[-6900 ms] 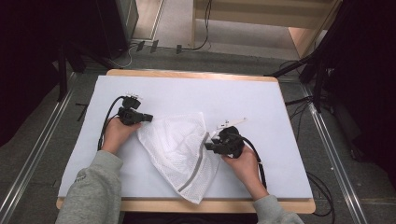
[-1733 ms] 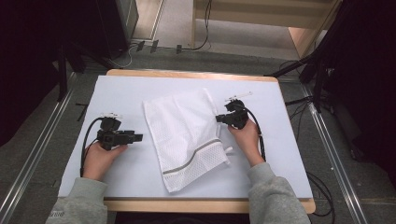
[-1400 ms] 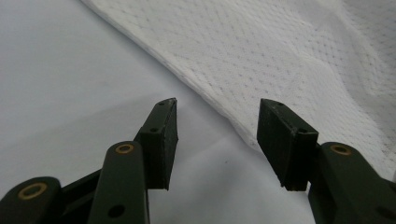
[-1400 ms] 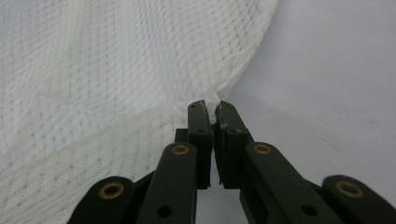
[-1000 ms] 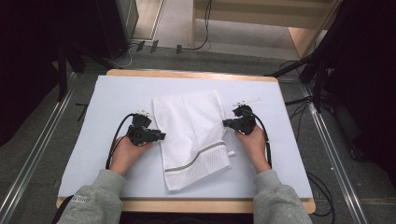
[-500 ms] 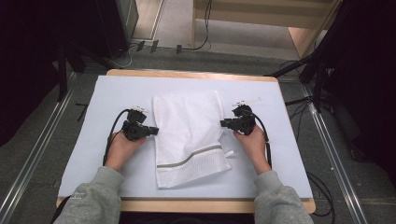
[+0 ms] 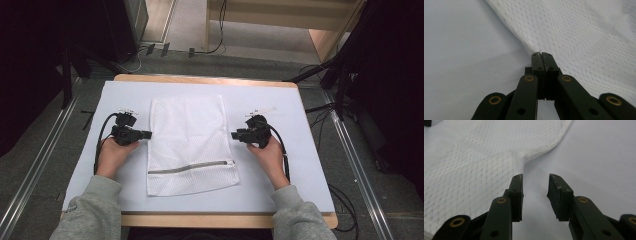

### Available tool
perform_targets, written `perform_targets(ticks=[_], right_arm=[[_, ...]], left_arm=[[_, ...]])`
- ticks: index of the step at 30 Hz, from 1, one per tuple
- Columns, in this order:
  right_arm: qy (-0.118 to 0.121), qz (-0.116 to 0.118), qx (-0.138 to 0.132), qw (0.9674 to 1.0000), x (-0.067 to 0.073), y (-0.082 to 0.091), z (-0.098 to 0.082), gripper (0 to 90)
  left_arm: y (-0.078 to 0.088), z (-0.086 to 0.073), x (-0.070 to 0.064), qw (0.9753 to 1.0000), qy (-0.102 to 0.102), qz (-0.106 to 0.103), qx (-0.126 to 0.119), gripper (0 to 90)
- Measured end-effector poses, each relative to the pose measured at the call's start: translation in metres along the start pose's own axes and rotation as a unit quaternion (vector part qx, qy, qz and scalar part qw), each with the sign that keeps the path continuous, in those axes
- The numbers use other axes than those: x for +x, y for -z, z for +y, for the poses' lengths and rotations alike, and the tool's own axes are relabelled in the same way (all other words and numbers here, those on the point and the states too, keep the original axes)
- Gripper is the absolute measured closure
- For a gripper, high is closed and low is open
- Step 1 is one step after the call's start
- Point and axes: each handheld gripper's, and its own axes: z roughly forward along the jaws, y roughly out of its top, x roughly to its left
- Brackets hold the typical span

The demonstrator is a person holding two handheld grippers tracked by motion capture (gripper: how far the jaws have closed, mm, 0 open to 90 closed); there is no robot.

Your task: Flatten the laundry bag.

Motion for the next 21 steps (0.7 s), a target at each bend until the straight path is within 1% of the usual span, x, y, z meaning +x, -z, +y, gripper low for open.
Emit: perform_targets(ticks=[2, 3, 5, 7, 9, 10, 11, 13, 14, 15, 16, 19, 21], right_arm=[[0.001, 0.001, -0.001, 1.0, 0.001, -0.001, 0.0, 66.5], [0.004, 0.002, -0.001, 1.0, 0.002, -0.002, 0.0, 66.6], [0.009, 0.006, 0.004, 0.9999, 0.007, -0.006, -0.001, 66.9], [0.01, 0.008, 0.006, 0.9999, 0.009, -0.008, -0.001, 66.9], [0.017, 0.012, 0.016, 0.9997, 0.016, -0.015, -0.002, 66.6], [0.017, 0.012, 0.016, 0.9997, 0.016, -0.015, -0.002, 66.6], [0.021, 0.015, 0.017, 0.9995, 0.017, -0.017, -0.003, 66.5], [0.023, 0.018, 0.02, 0.9994, 0.02, -0.02, -0.004, 65.3], [0.024, 0.025, 0.024, 0.9991, 0.022, -0.024, -0.004, 63.2], [0.024, 0.027, 0.025, 0.999, 0.023, -0.025, -0.004, 61.4], [0.024, 0.027, 0.025, 0.999, 0.023, -0.025, -0.004, 61.4], [0.021, 0.039, 0.027, 0.9987, 0.025, -0.027, -0.004, 60.6], [0.022, 0.044, 0.026, 0.9985, 0.027, -0.026, -0.004, 60.8]], left_arm=[[0.001, -0.001, 0.004, 1.0, 0.005, 0.005, 0.001, 90.0], [0.001, -0.001, 0.006, 0.9999, 0.003, 0.011, 0.002, 90.0], [0.001, -0.002, 0.009, 0.9998, 0.006, 0.017, -0.002, 90.0], [0.001, -0.002, 0.011, 0.9999, 0.006, 0.014, -0.003, 90.0], [-0.001, -0.002, 0.012, 0.9999, 0.009, 0.012, -0.004, 88.8], [-0.001, -0.002, 0.012, 0.9999, 0.011, 0.008, -0.004, 88.8], [-0.001, -0.002, 0.013, 0.9999, 0.011, 0.008, -0.006, 87.4], [0.0, -0.003, 0.013, 0.9998, 0.016, 0.004, -0.01, 80.0], [0.001, -0.003, 0.012, 0.9998, 0.017, 0.006, -0.012, 71.5], [0.001, -0.003, 0.013, 0.9997, 0.02, 0.0, -0.012, 66.5], [0.002, -0.003, 0.013, 0.9996, 0.024, -0.007, -0.011, 66.5], [0.005, -0.003, 0.01, 0.9997, 0.015, -0.005, -0.017, 61.0], [0.007, -0.003, 0.009, 0.9996, 0.015, -0.009, -0.022, 59.4]])
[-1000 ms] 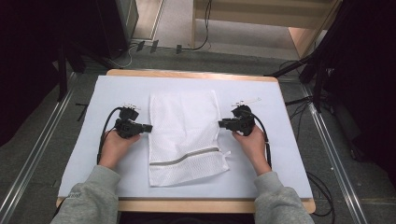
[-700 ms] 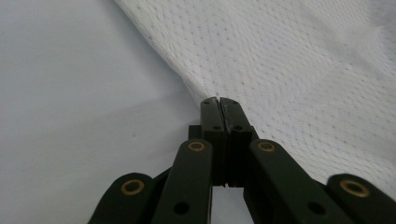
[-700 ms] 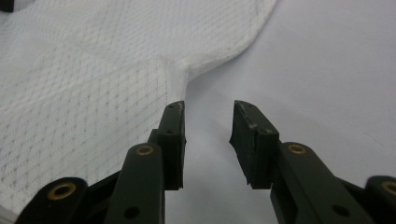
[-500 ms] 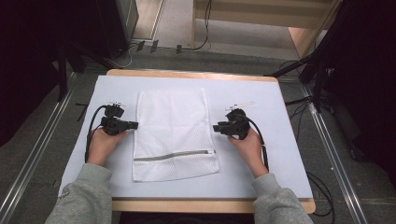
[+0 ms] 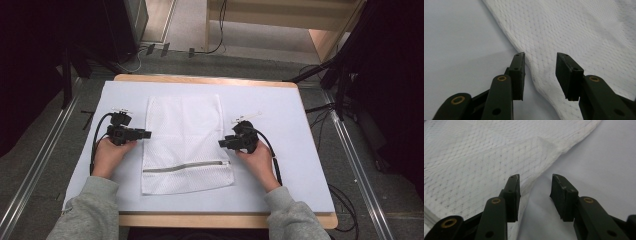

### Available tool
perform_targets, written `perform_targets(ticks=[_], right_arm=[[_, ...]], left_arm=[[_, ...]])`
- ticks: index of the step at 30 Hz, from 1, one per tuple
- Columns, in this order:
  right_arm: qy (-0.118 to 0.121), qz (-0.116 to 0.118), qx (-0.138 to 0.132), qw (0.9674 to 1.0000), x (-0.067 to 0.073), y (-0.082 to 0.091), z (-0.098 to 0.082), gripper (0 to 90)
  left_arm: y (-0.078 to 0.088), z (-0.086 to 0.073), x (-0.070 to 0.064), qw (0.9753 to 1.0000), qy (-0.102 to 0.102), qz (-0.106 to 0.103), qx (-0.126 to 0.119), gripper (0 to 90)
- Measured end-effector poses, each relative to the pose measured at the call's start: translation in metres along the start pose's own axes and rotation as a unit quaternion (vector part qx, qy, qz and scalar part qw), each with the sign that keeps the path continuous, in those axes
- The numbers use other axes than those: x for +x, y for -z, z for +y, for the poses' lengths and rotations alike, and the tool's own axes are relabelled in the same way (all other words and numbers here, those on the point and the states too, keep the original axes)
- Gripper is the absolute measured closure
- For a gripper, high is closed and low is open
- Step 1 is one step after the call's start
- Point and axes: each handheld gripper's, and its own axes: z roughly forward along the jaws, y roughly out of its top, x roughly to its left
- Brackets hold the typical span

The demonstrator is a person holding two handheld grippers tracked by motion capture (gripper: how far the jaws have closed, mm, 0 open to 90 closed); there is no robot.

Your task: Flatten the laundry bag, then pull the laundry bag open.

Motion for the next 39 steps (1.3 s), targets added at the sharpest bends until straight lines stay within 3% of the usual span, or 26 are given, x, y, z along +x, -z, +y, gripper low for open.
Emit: perform_targets(ticks=[4, 5, 9, 14, 23, 25, 31, 39], right_arm=[[0.007, 0.004, 0.006, 0.9999, 0.004, -0.003, -0.001, 60.9], [0.008, -0.001, 0.006, 0.9999, 0.006, -0.003, -0.002, 73.6], [0.016, -0.014, 0.026, 0.9994, 0.01, -0.002, -0.002, 87.4], [0.027, -0.029, 0.04, 0.9984, 0.014, 0.007, -0.011, 89.0], [0.02, -0.046, 0.04, 0.9979, 0.008, 0.019, -0.019, 85.5], [0.017, -0.066, 0.028, 0.9973, 0.002, 0.024, -0.02, 79.4], [-0.01, -0.039, -0.001, 0.9992, -0.008, 0.032, -0.023, 71.2], [0.005, -0.022, -0.022, 0.9995, 0.002, 0.04, -0.028, 60.9]], left_arm=[[0.004, 0.0, -0.003, 0.9999, -0.006, -0.007, -0.005, 55.9], [0.004, -0.001, -0.004, 0.9999, -0.007, -0.007, -0.006, 55.0], [0.007, -0.002, -0.007, 0.9998, -0.011, -0.011, -0.011, 53.8], [0.008, -0.004, -0.014, 0.9996, -0.022, -0.018, -0.006, 52.4], [0.01, -0.008, -0.027, 0.9986, -0.038, -0.036, -0.008, 50.1], [0.009, -0.009, -0.029, 0.9984, -0.04, -0.04, -0.009, 47.0], [0.008, -0.01, -0.033, 0.9981, -0.042, -0.043, -0.009, 43.5], [0.007, -0.009, -0.042, 0.9974, -0.051, -0.049, -0.009, 41.2]])
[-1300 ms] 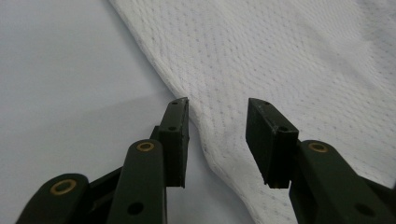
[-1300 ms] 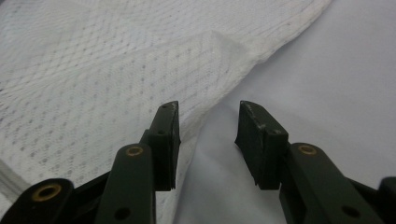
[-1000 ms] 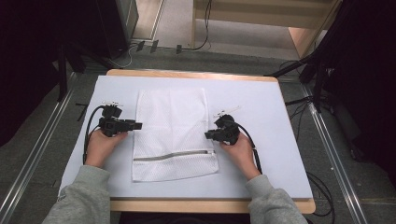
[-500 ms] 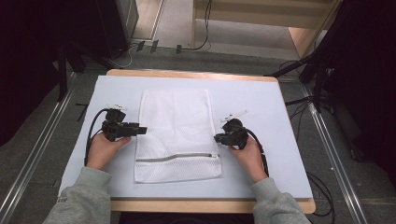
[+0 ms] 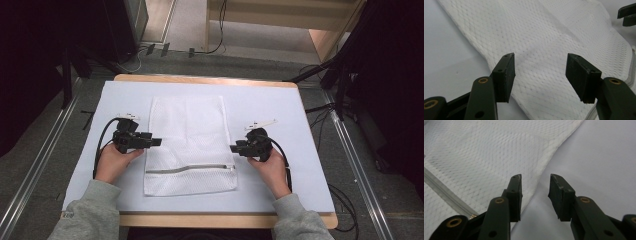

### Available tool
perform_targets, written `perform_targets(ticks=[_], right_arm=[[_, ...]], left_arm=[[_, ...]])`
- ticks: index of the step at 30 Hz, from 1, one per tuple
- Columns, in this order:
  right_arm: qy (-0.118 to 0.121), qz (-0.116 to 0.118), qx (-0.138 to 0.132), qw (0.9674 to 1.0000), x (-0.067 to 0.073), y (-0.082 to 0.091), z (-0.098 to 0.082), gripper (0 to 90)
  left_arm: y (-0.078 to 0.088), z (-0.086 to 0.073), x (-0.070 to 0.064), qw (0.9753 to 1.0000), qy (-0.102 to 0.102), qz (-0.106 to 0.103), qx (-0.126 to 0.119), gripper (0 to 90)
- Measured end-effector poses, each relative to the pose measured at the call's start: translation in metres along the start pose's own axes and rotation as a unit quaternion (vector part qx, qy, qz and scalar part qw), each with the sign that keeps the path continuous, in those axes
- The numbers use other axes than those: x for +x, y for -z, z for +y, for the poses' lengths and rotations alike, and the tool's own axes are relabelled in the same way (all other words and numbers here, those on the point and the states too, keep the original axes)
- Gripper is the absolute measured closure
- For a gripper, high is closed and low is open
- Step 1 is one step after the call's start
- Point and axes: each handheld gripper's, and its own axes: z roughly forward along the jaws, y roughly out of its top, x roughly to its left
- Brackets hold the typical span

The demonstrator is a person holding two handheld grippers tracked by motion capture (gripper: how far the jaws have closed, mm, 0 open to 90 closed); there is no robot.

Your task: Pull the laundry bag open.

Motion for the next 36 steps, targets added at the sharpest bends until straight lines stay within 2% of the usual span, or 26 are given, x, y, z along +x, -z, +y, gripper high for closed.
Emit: perform_targets(ticks=[6, 14, 28, 33, 36], right_arm=[[0.007, 0.009, -0.008, 0.9999, 0.001, 0.005, -0.004, 57.3], [0.008, 0.008, -0.017, 0.9998, 0.004, 0.017, -0.01, 55.8], [0.007, 0.009, -0.008, 0.9999, 0.013, 0.021, -0.019, 56.6], [0.003, 0.016, -0.003, 0.9999, 0.014, 0.021, -0.021, 58.8], [0.006, 0.013, -0.002, 0.9999, 0.014, 0.02, -0.022, 58.8]], left_arm=[[-0.002, 0.001, -0.012, 0.9999, -0.016, -0.004, 0.004, 41.1], [-0.003, 0.001, -0.029, 0.9994, -0.032, -0.013, 0.002, 41.1], [-0.019, 0.007, -0.058, 0.9967, -0.072, -0.036, 0.008, 41.9], [-0.024, 0.009, -0.065, 0.9962, -0.07, -0.052, 0.006, 42.4], [-0.029, 0.01, -0.072, 0.9951, -0.081, -0.057, 0.011, 42.8]])
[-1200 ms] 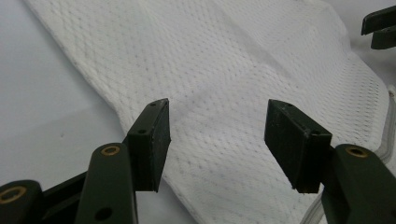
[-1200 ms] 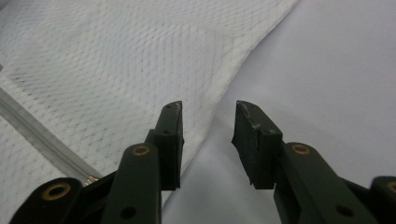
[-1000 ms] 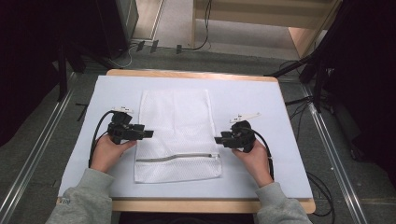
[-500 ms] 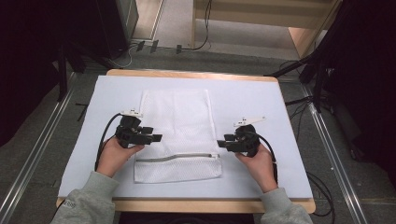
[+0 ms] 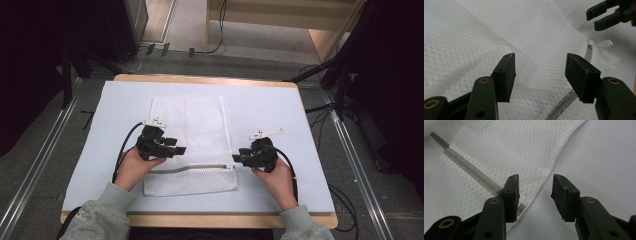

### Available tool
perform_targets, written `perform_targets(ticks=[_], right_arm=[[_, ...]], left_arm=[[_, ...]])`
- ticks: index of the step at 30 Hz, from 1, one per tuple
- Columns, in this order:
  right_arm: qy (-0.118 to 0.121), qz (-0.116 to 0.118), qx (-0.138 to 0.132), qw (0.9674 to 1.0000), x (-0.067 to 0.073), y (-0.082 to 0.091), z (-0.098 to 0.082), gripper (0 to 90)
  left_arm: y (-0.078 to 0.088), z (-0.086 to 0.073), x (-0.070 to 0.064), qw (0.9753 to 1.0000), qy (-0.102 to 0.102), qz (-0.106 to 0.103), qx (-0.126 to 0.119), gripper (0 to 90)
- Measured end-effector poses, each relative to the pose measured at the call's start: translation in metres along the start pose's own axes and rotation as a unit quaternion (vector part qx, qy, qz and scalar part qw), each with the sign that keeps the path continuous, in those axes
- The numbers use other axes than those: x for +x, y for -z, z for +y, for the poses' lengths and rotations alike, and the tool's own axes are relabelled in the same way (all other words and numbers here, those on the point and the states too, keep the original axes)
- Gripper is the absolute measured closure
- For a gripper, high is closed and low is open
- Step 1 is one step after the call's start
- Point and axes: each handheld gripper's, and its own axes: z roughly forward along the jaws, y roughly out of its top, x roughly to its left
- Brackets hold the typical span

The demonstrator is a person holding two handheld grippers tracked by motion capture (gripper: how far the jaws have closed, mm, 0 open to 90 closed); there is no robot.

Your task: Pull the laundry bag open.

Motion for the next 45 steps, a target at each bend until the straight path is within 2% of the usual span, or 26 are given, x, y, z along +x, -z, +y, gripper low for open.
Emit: perform_targets(ticks=[7, 13, 17, 21, 23, 25, 27, 31, 34, 38, 45], right_arm=[[0.0, 0.004, -0.005, 1.0, 0.006, -0.002, -0.001, 59.5], [0.001, 0.005, 0.0, 1.0, 0.008, -0.005, -0.002, 60.3], [-0.001, 0.003, 0.002, 1.0, 0.008, -0.005, -0.004, 61.6], [-0.001, 0.002, -0.003, 1.0, 0.008, -0.005, -0.005, 64.0], [-0.006, 0.005, -0.001, 1.0, 0.007, -0.005, -0.006, 65.9], [-0.009, 0.008, 0.001, 0.9999, 0.007, -0.004, -0.007, 67.8], [-0.011, 0.01, 0.001, 0.9999, 0.007, -0.004, -0.007, 69.4], [-0.012, 0.01, -0.001, 0.9999, 0.007, -0.004, -0.008, 70.8], [-0.013, 0.01, -0.001, 0.9999, 0.007, -0.004, -0.008, 72.7], [-0.015, 0.01, 0.003, 0.9998, 0.008, -0.006, -0.008, 74.7], [-0.013, 0.015, 0.004, 0.9998, 0.012, -0.008, -0.006, 77.4]], left_arm=[[-0.012, 0.004, -0.01, 0.9998, -0.016, -0.006, 0.014, 43.9], [-0.021, 0.008, -0.019, 0.9994, -0.025, -0.013, 0.021, 51.0], [-0.028, 0.01, -0.026, 0.9988, -0.025, -0.033, 0.026, 61.5], [-0.033, 0.012, -0.033, 0.9976, -0.037, -0.056, 0.018, 76.0], [-0.035, 0.013, -0.038, 0.9966, -0.051, -0.063, 0.013, 84.1], [-0.038, 0.014, -0.042, 0.996, -0.053, -0.071, 0.007, 87.2], [-0.042, 0.014, -0.046, 0.9958, -0.063, -0.065, 0.011, 88.3], [-0.052, 0.013, -0.051, 0.9953, -0.069, -0.064, 0.024, 88.4], [-0.06, 0.013, -0.054, 0.9942, -0.068, -0.078, 0.03, 88.3], [-0.07, 0.011, -0.054, 0.9935, -0.066, -0.085, 0.038, 87.8], [-0.081, 0.008, -0.055, 0.9926, -0.067, -0.082, 0.059, 85.8]])
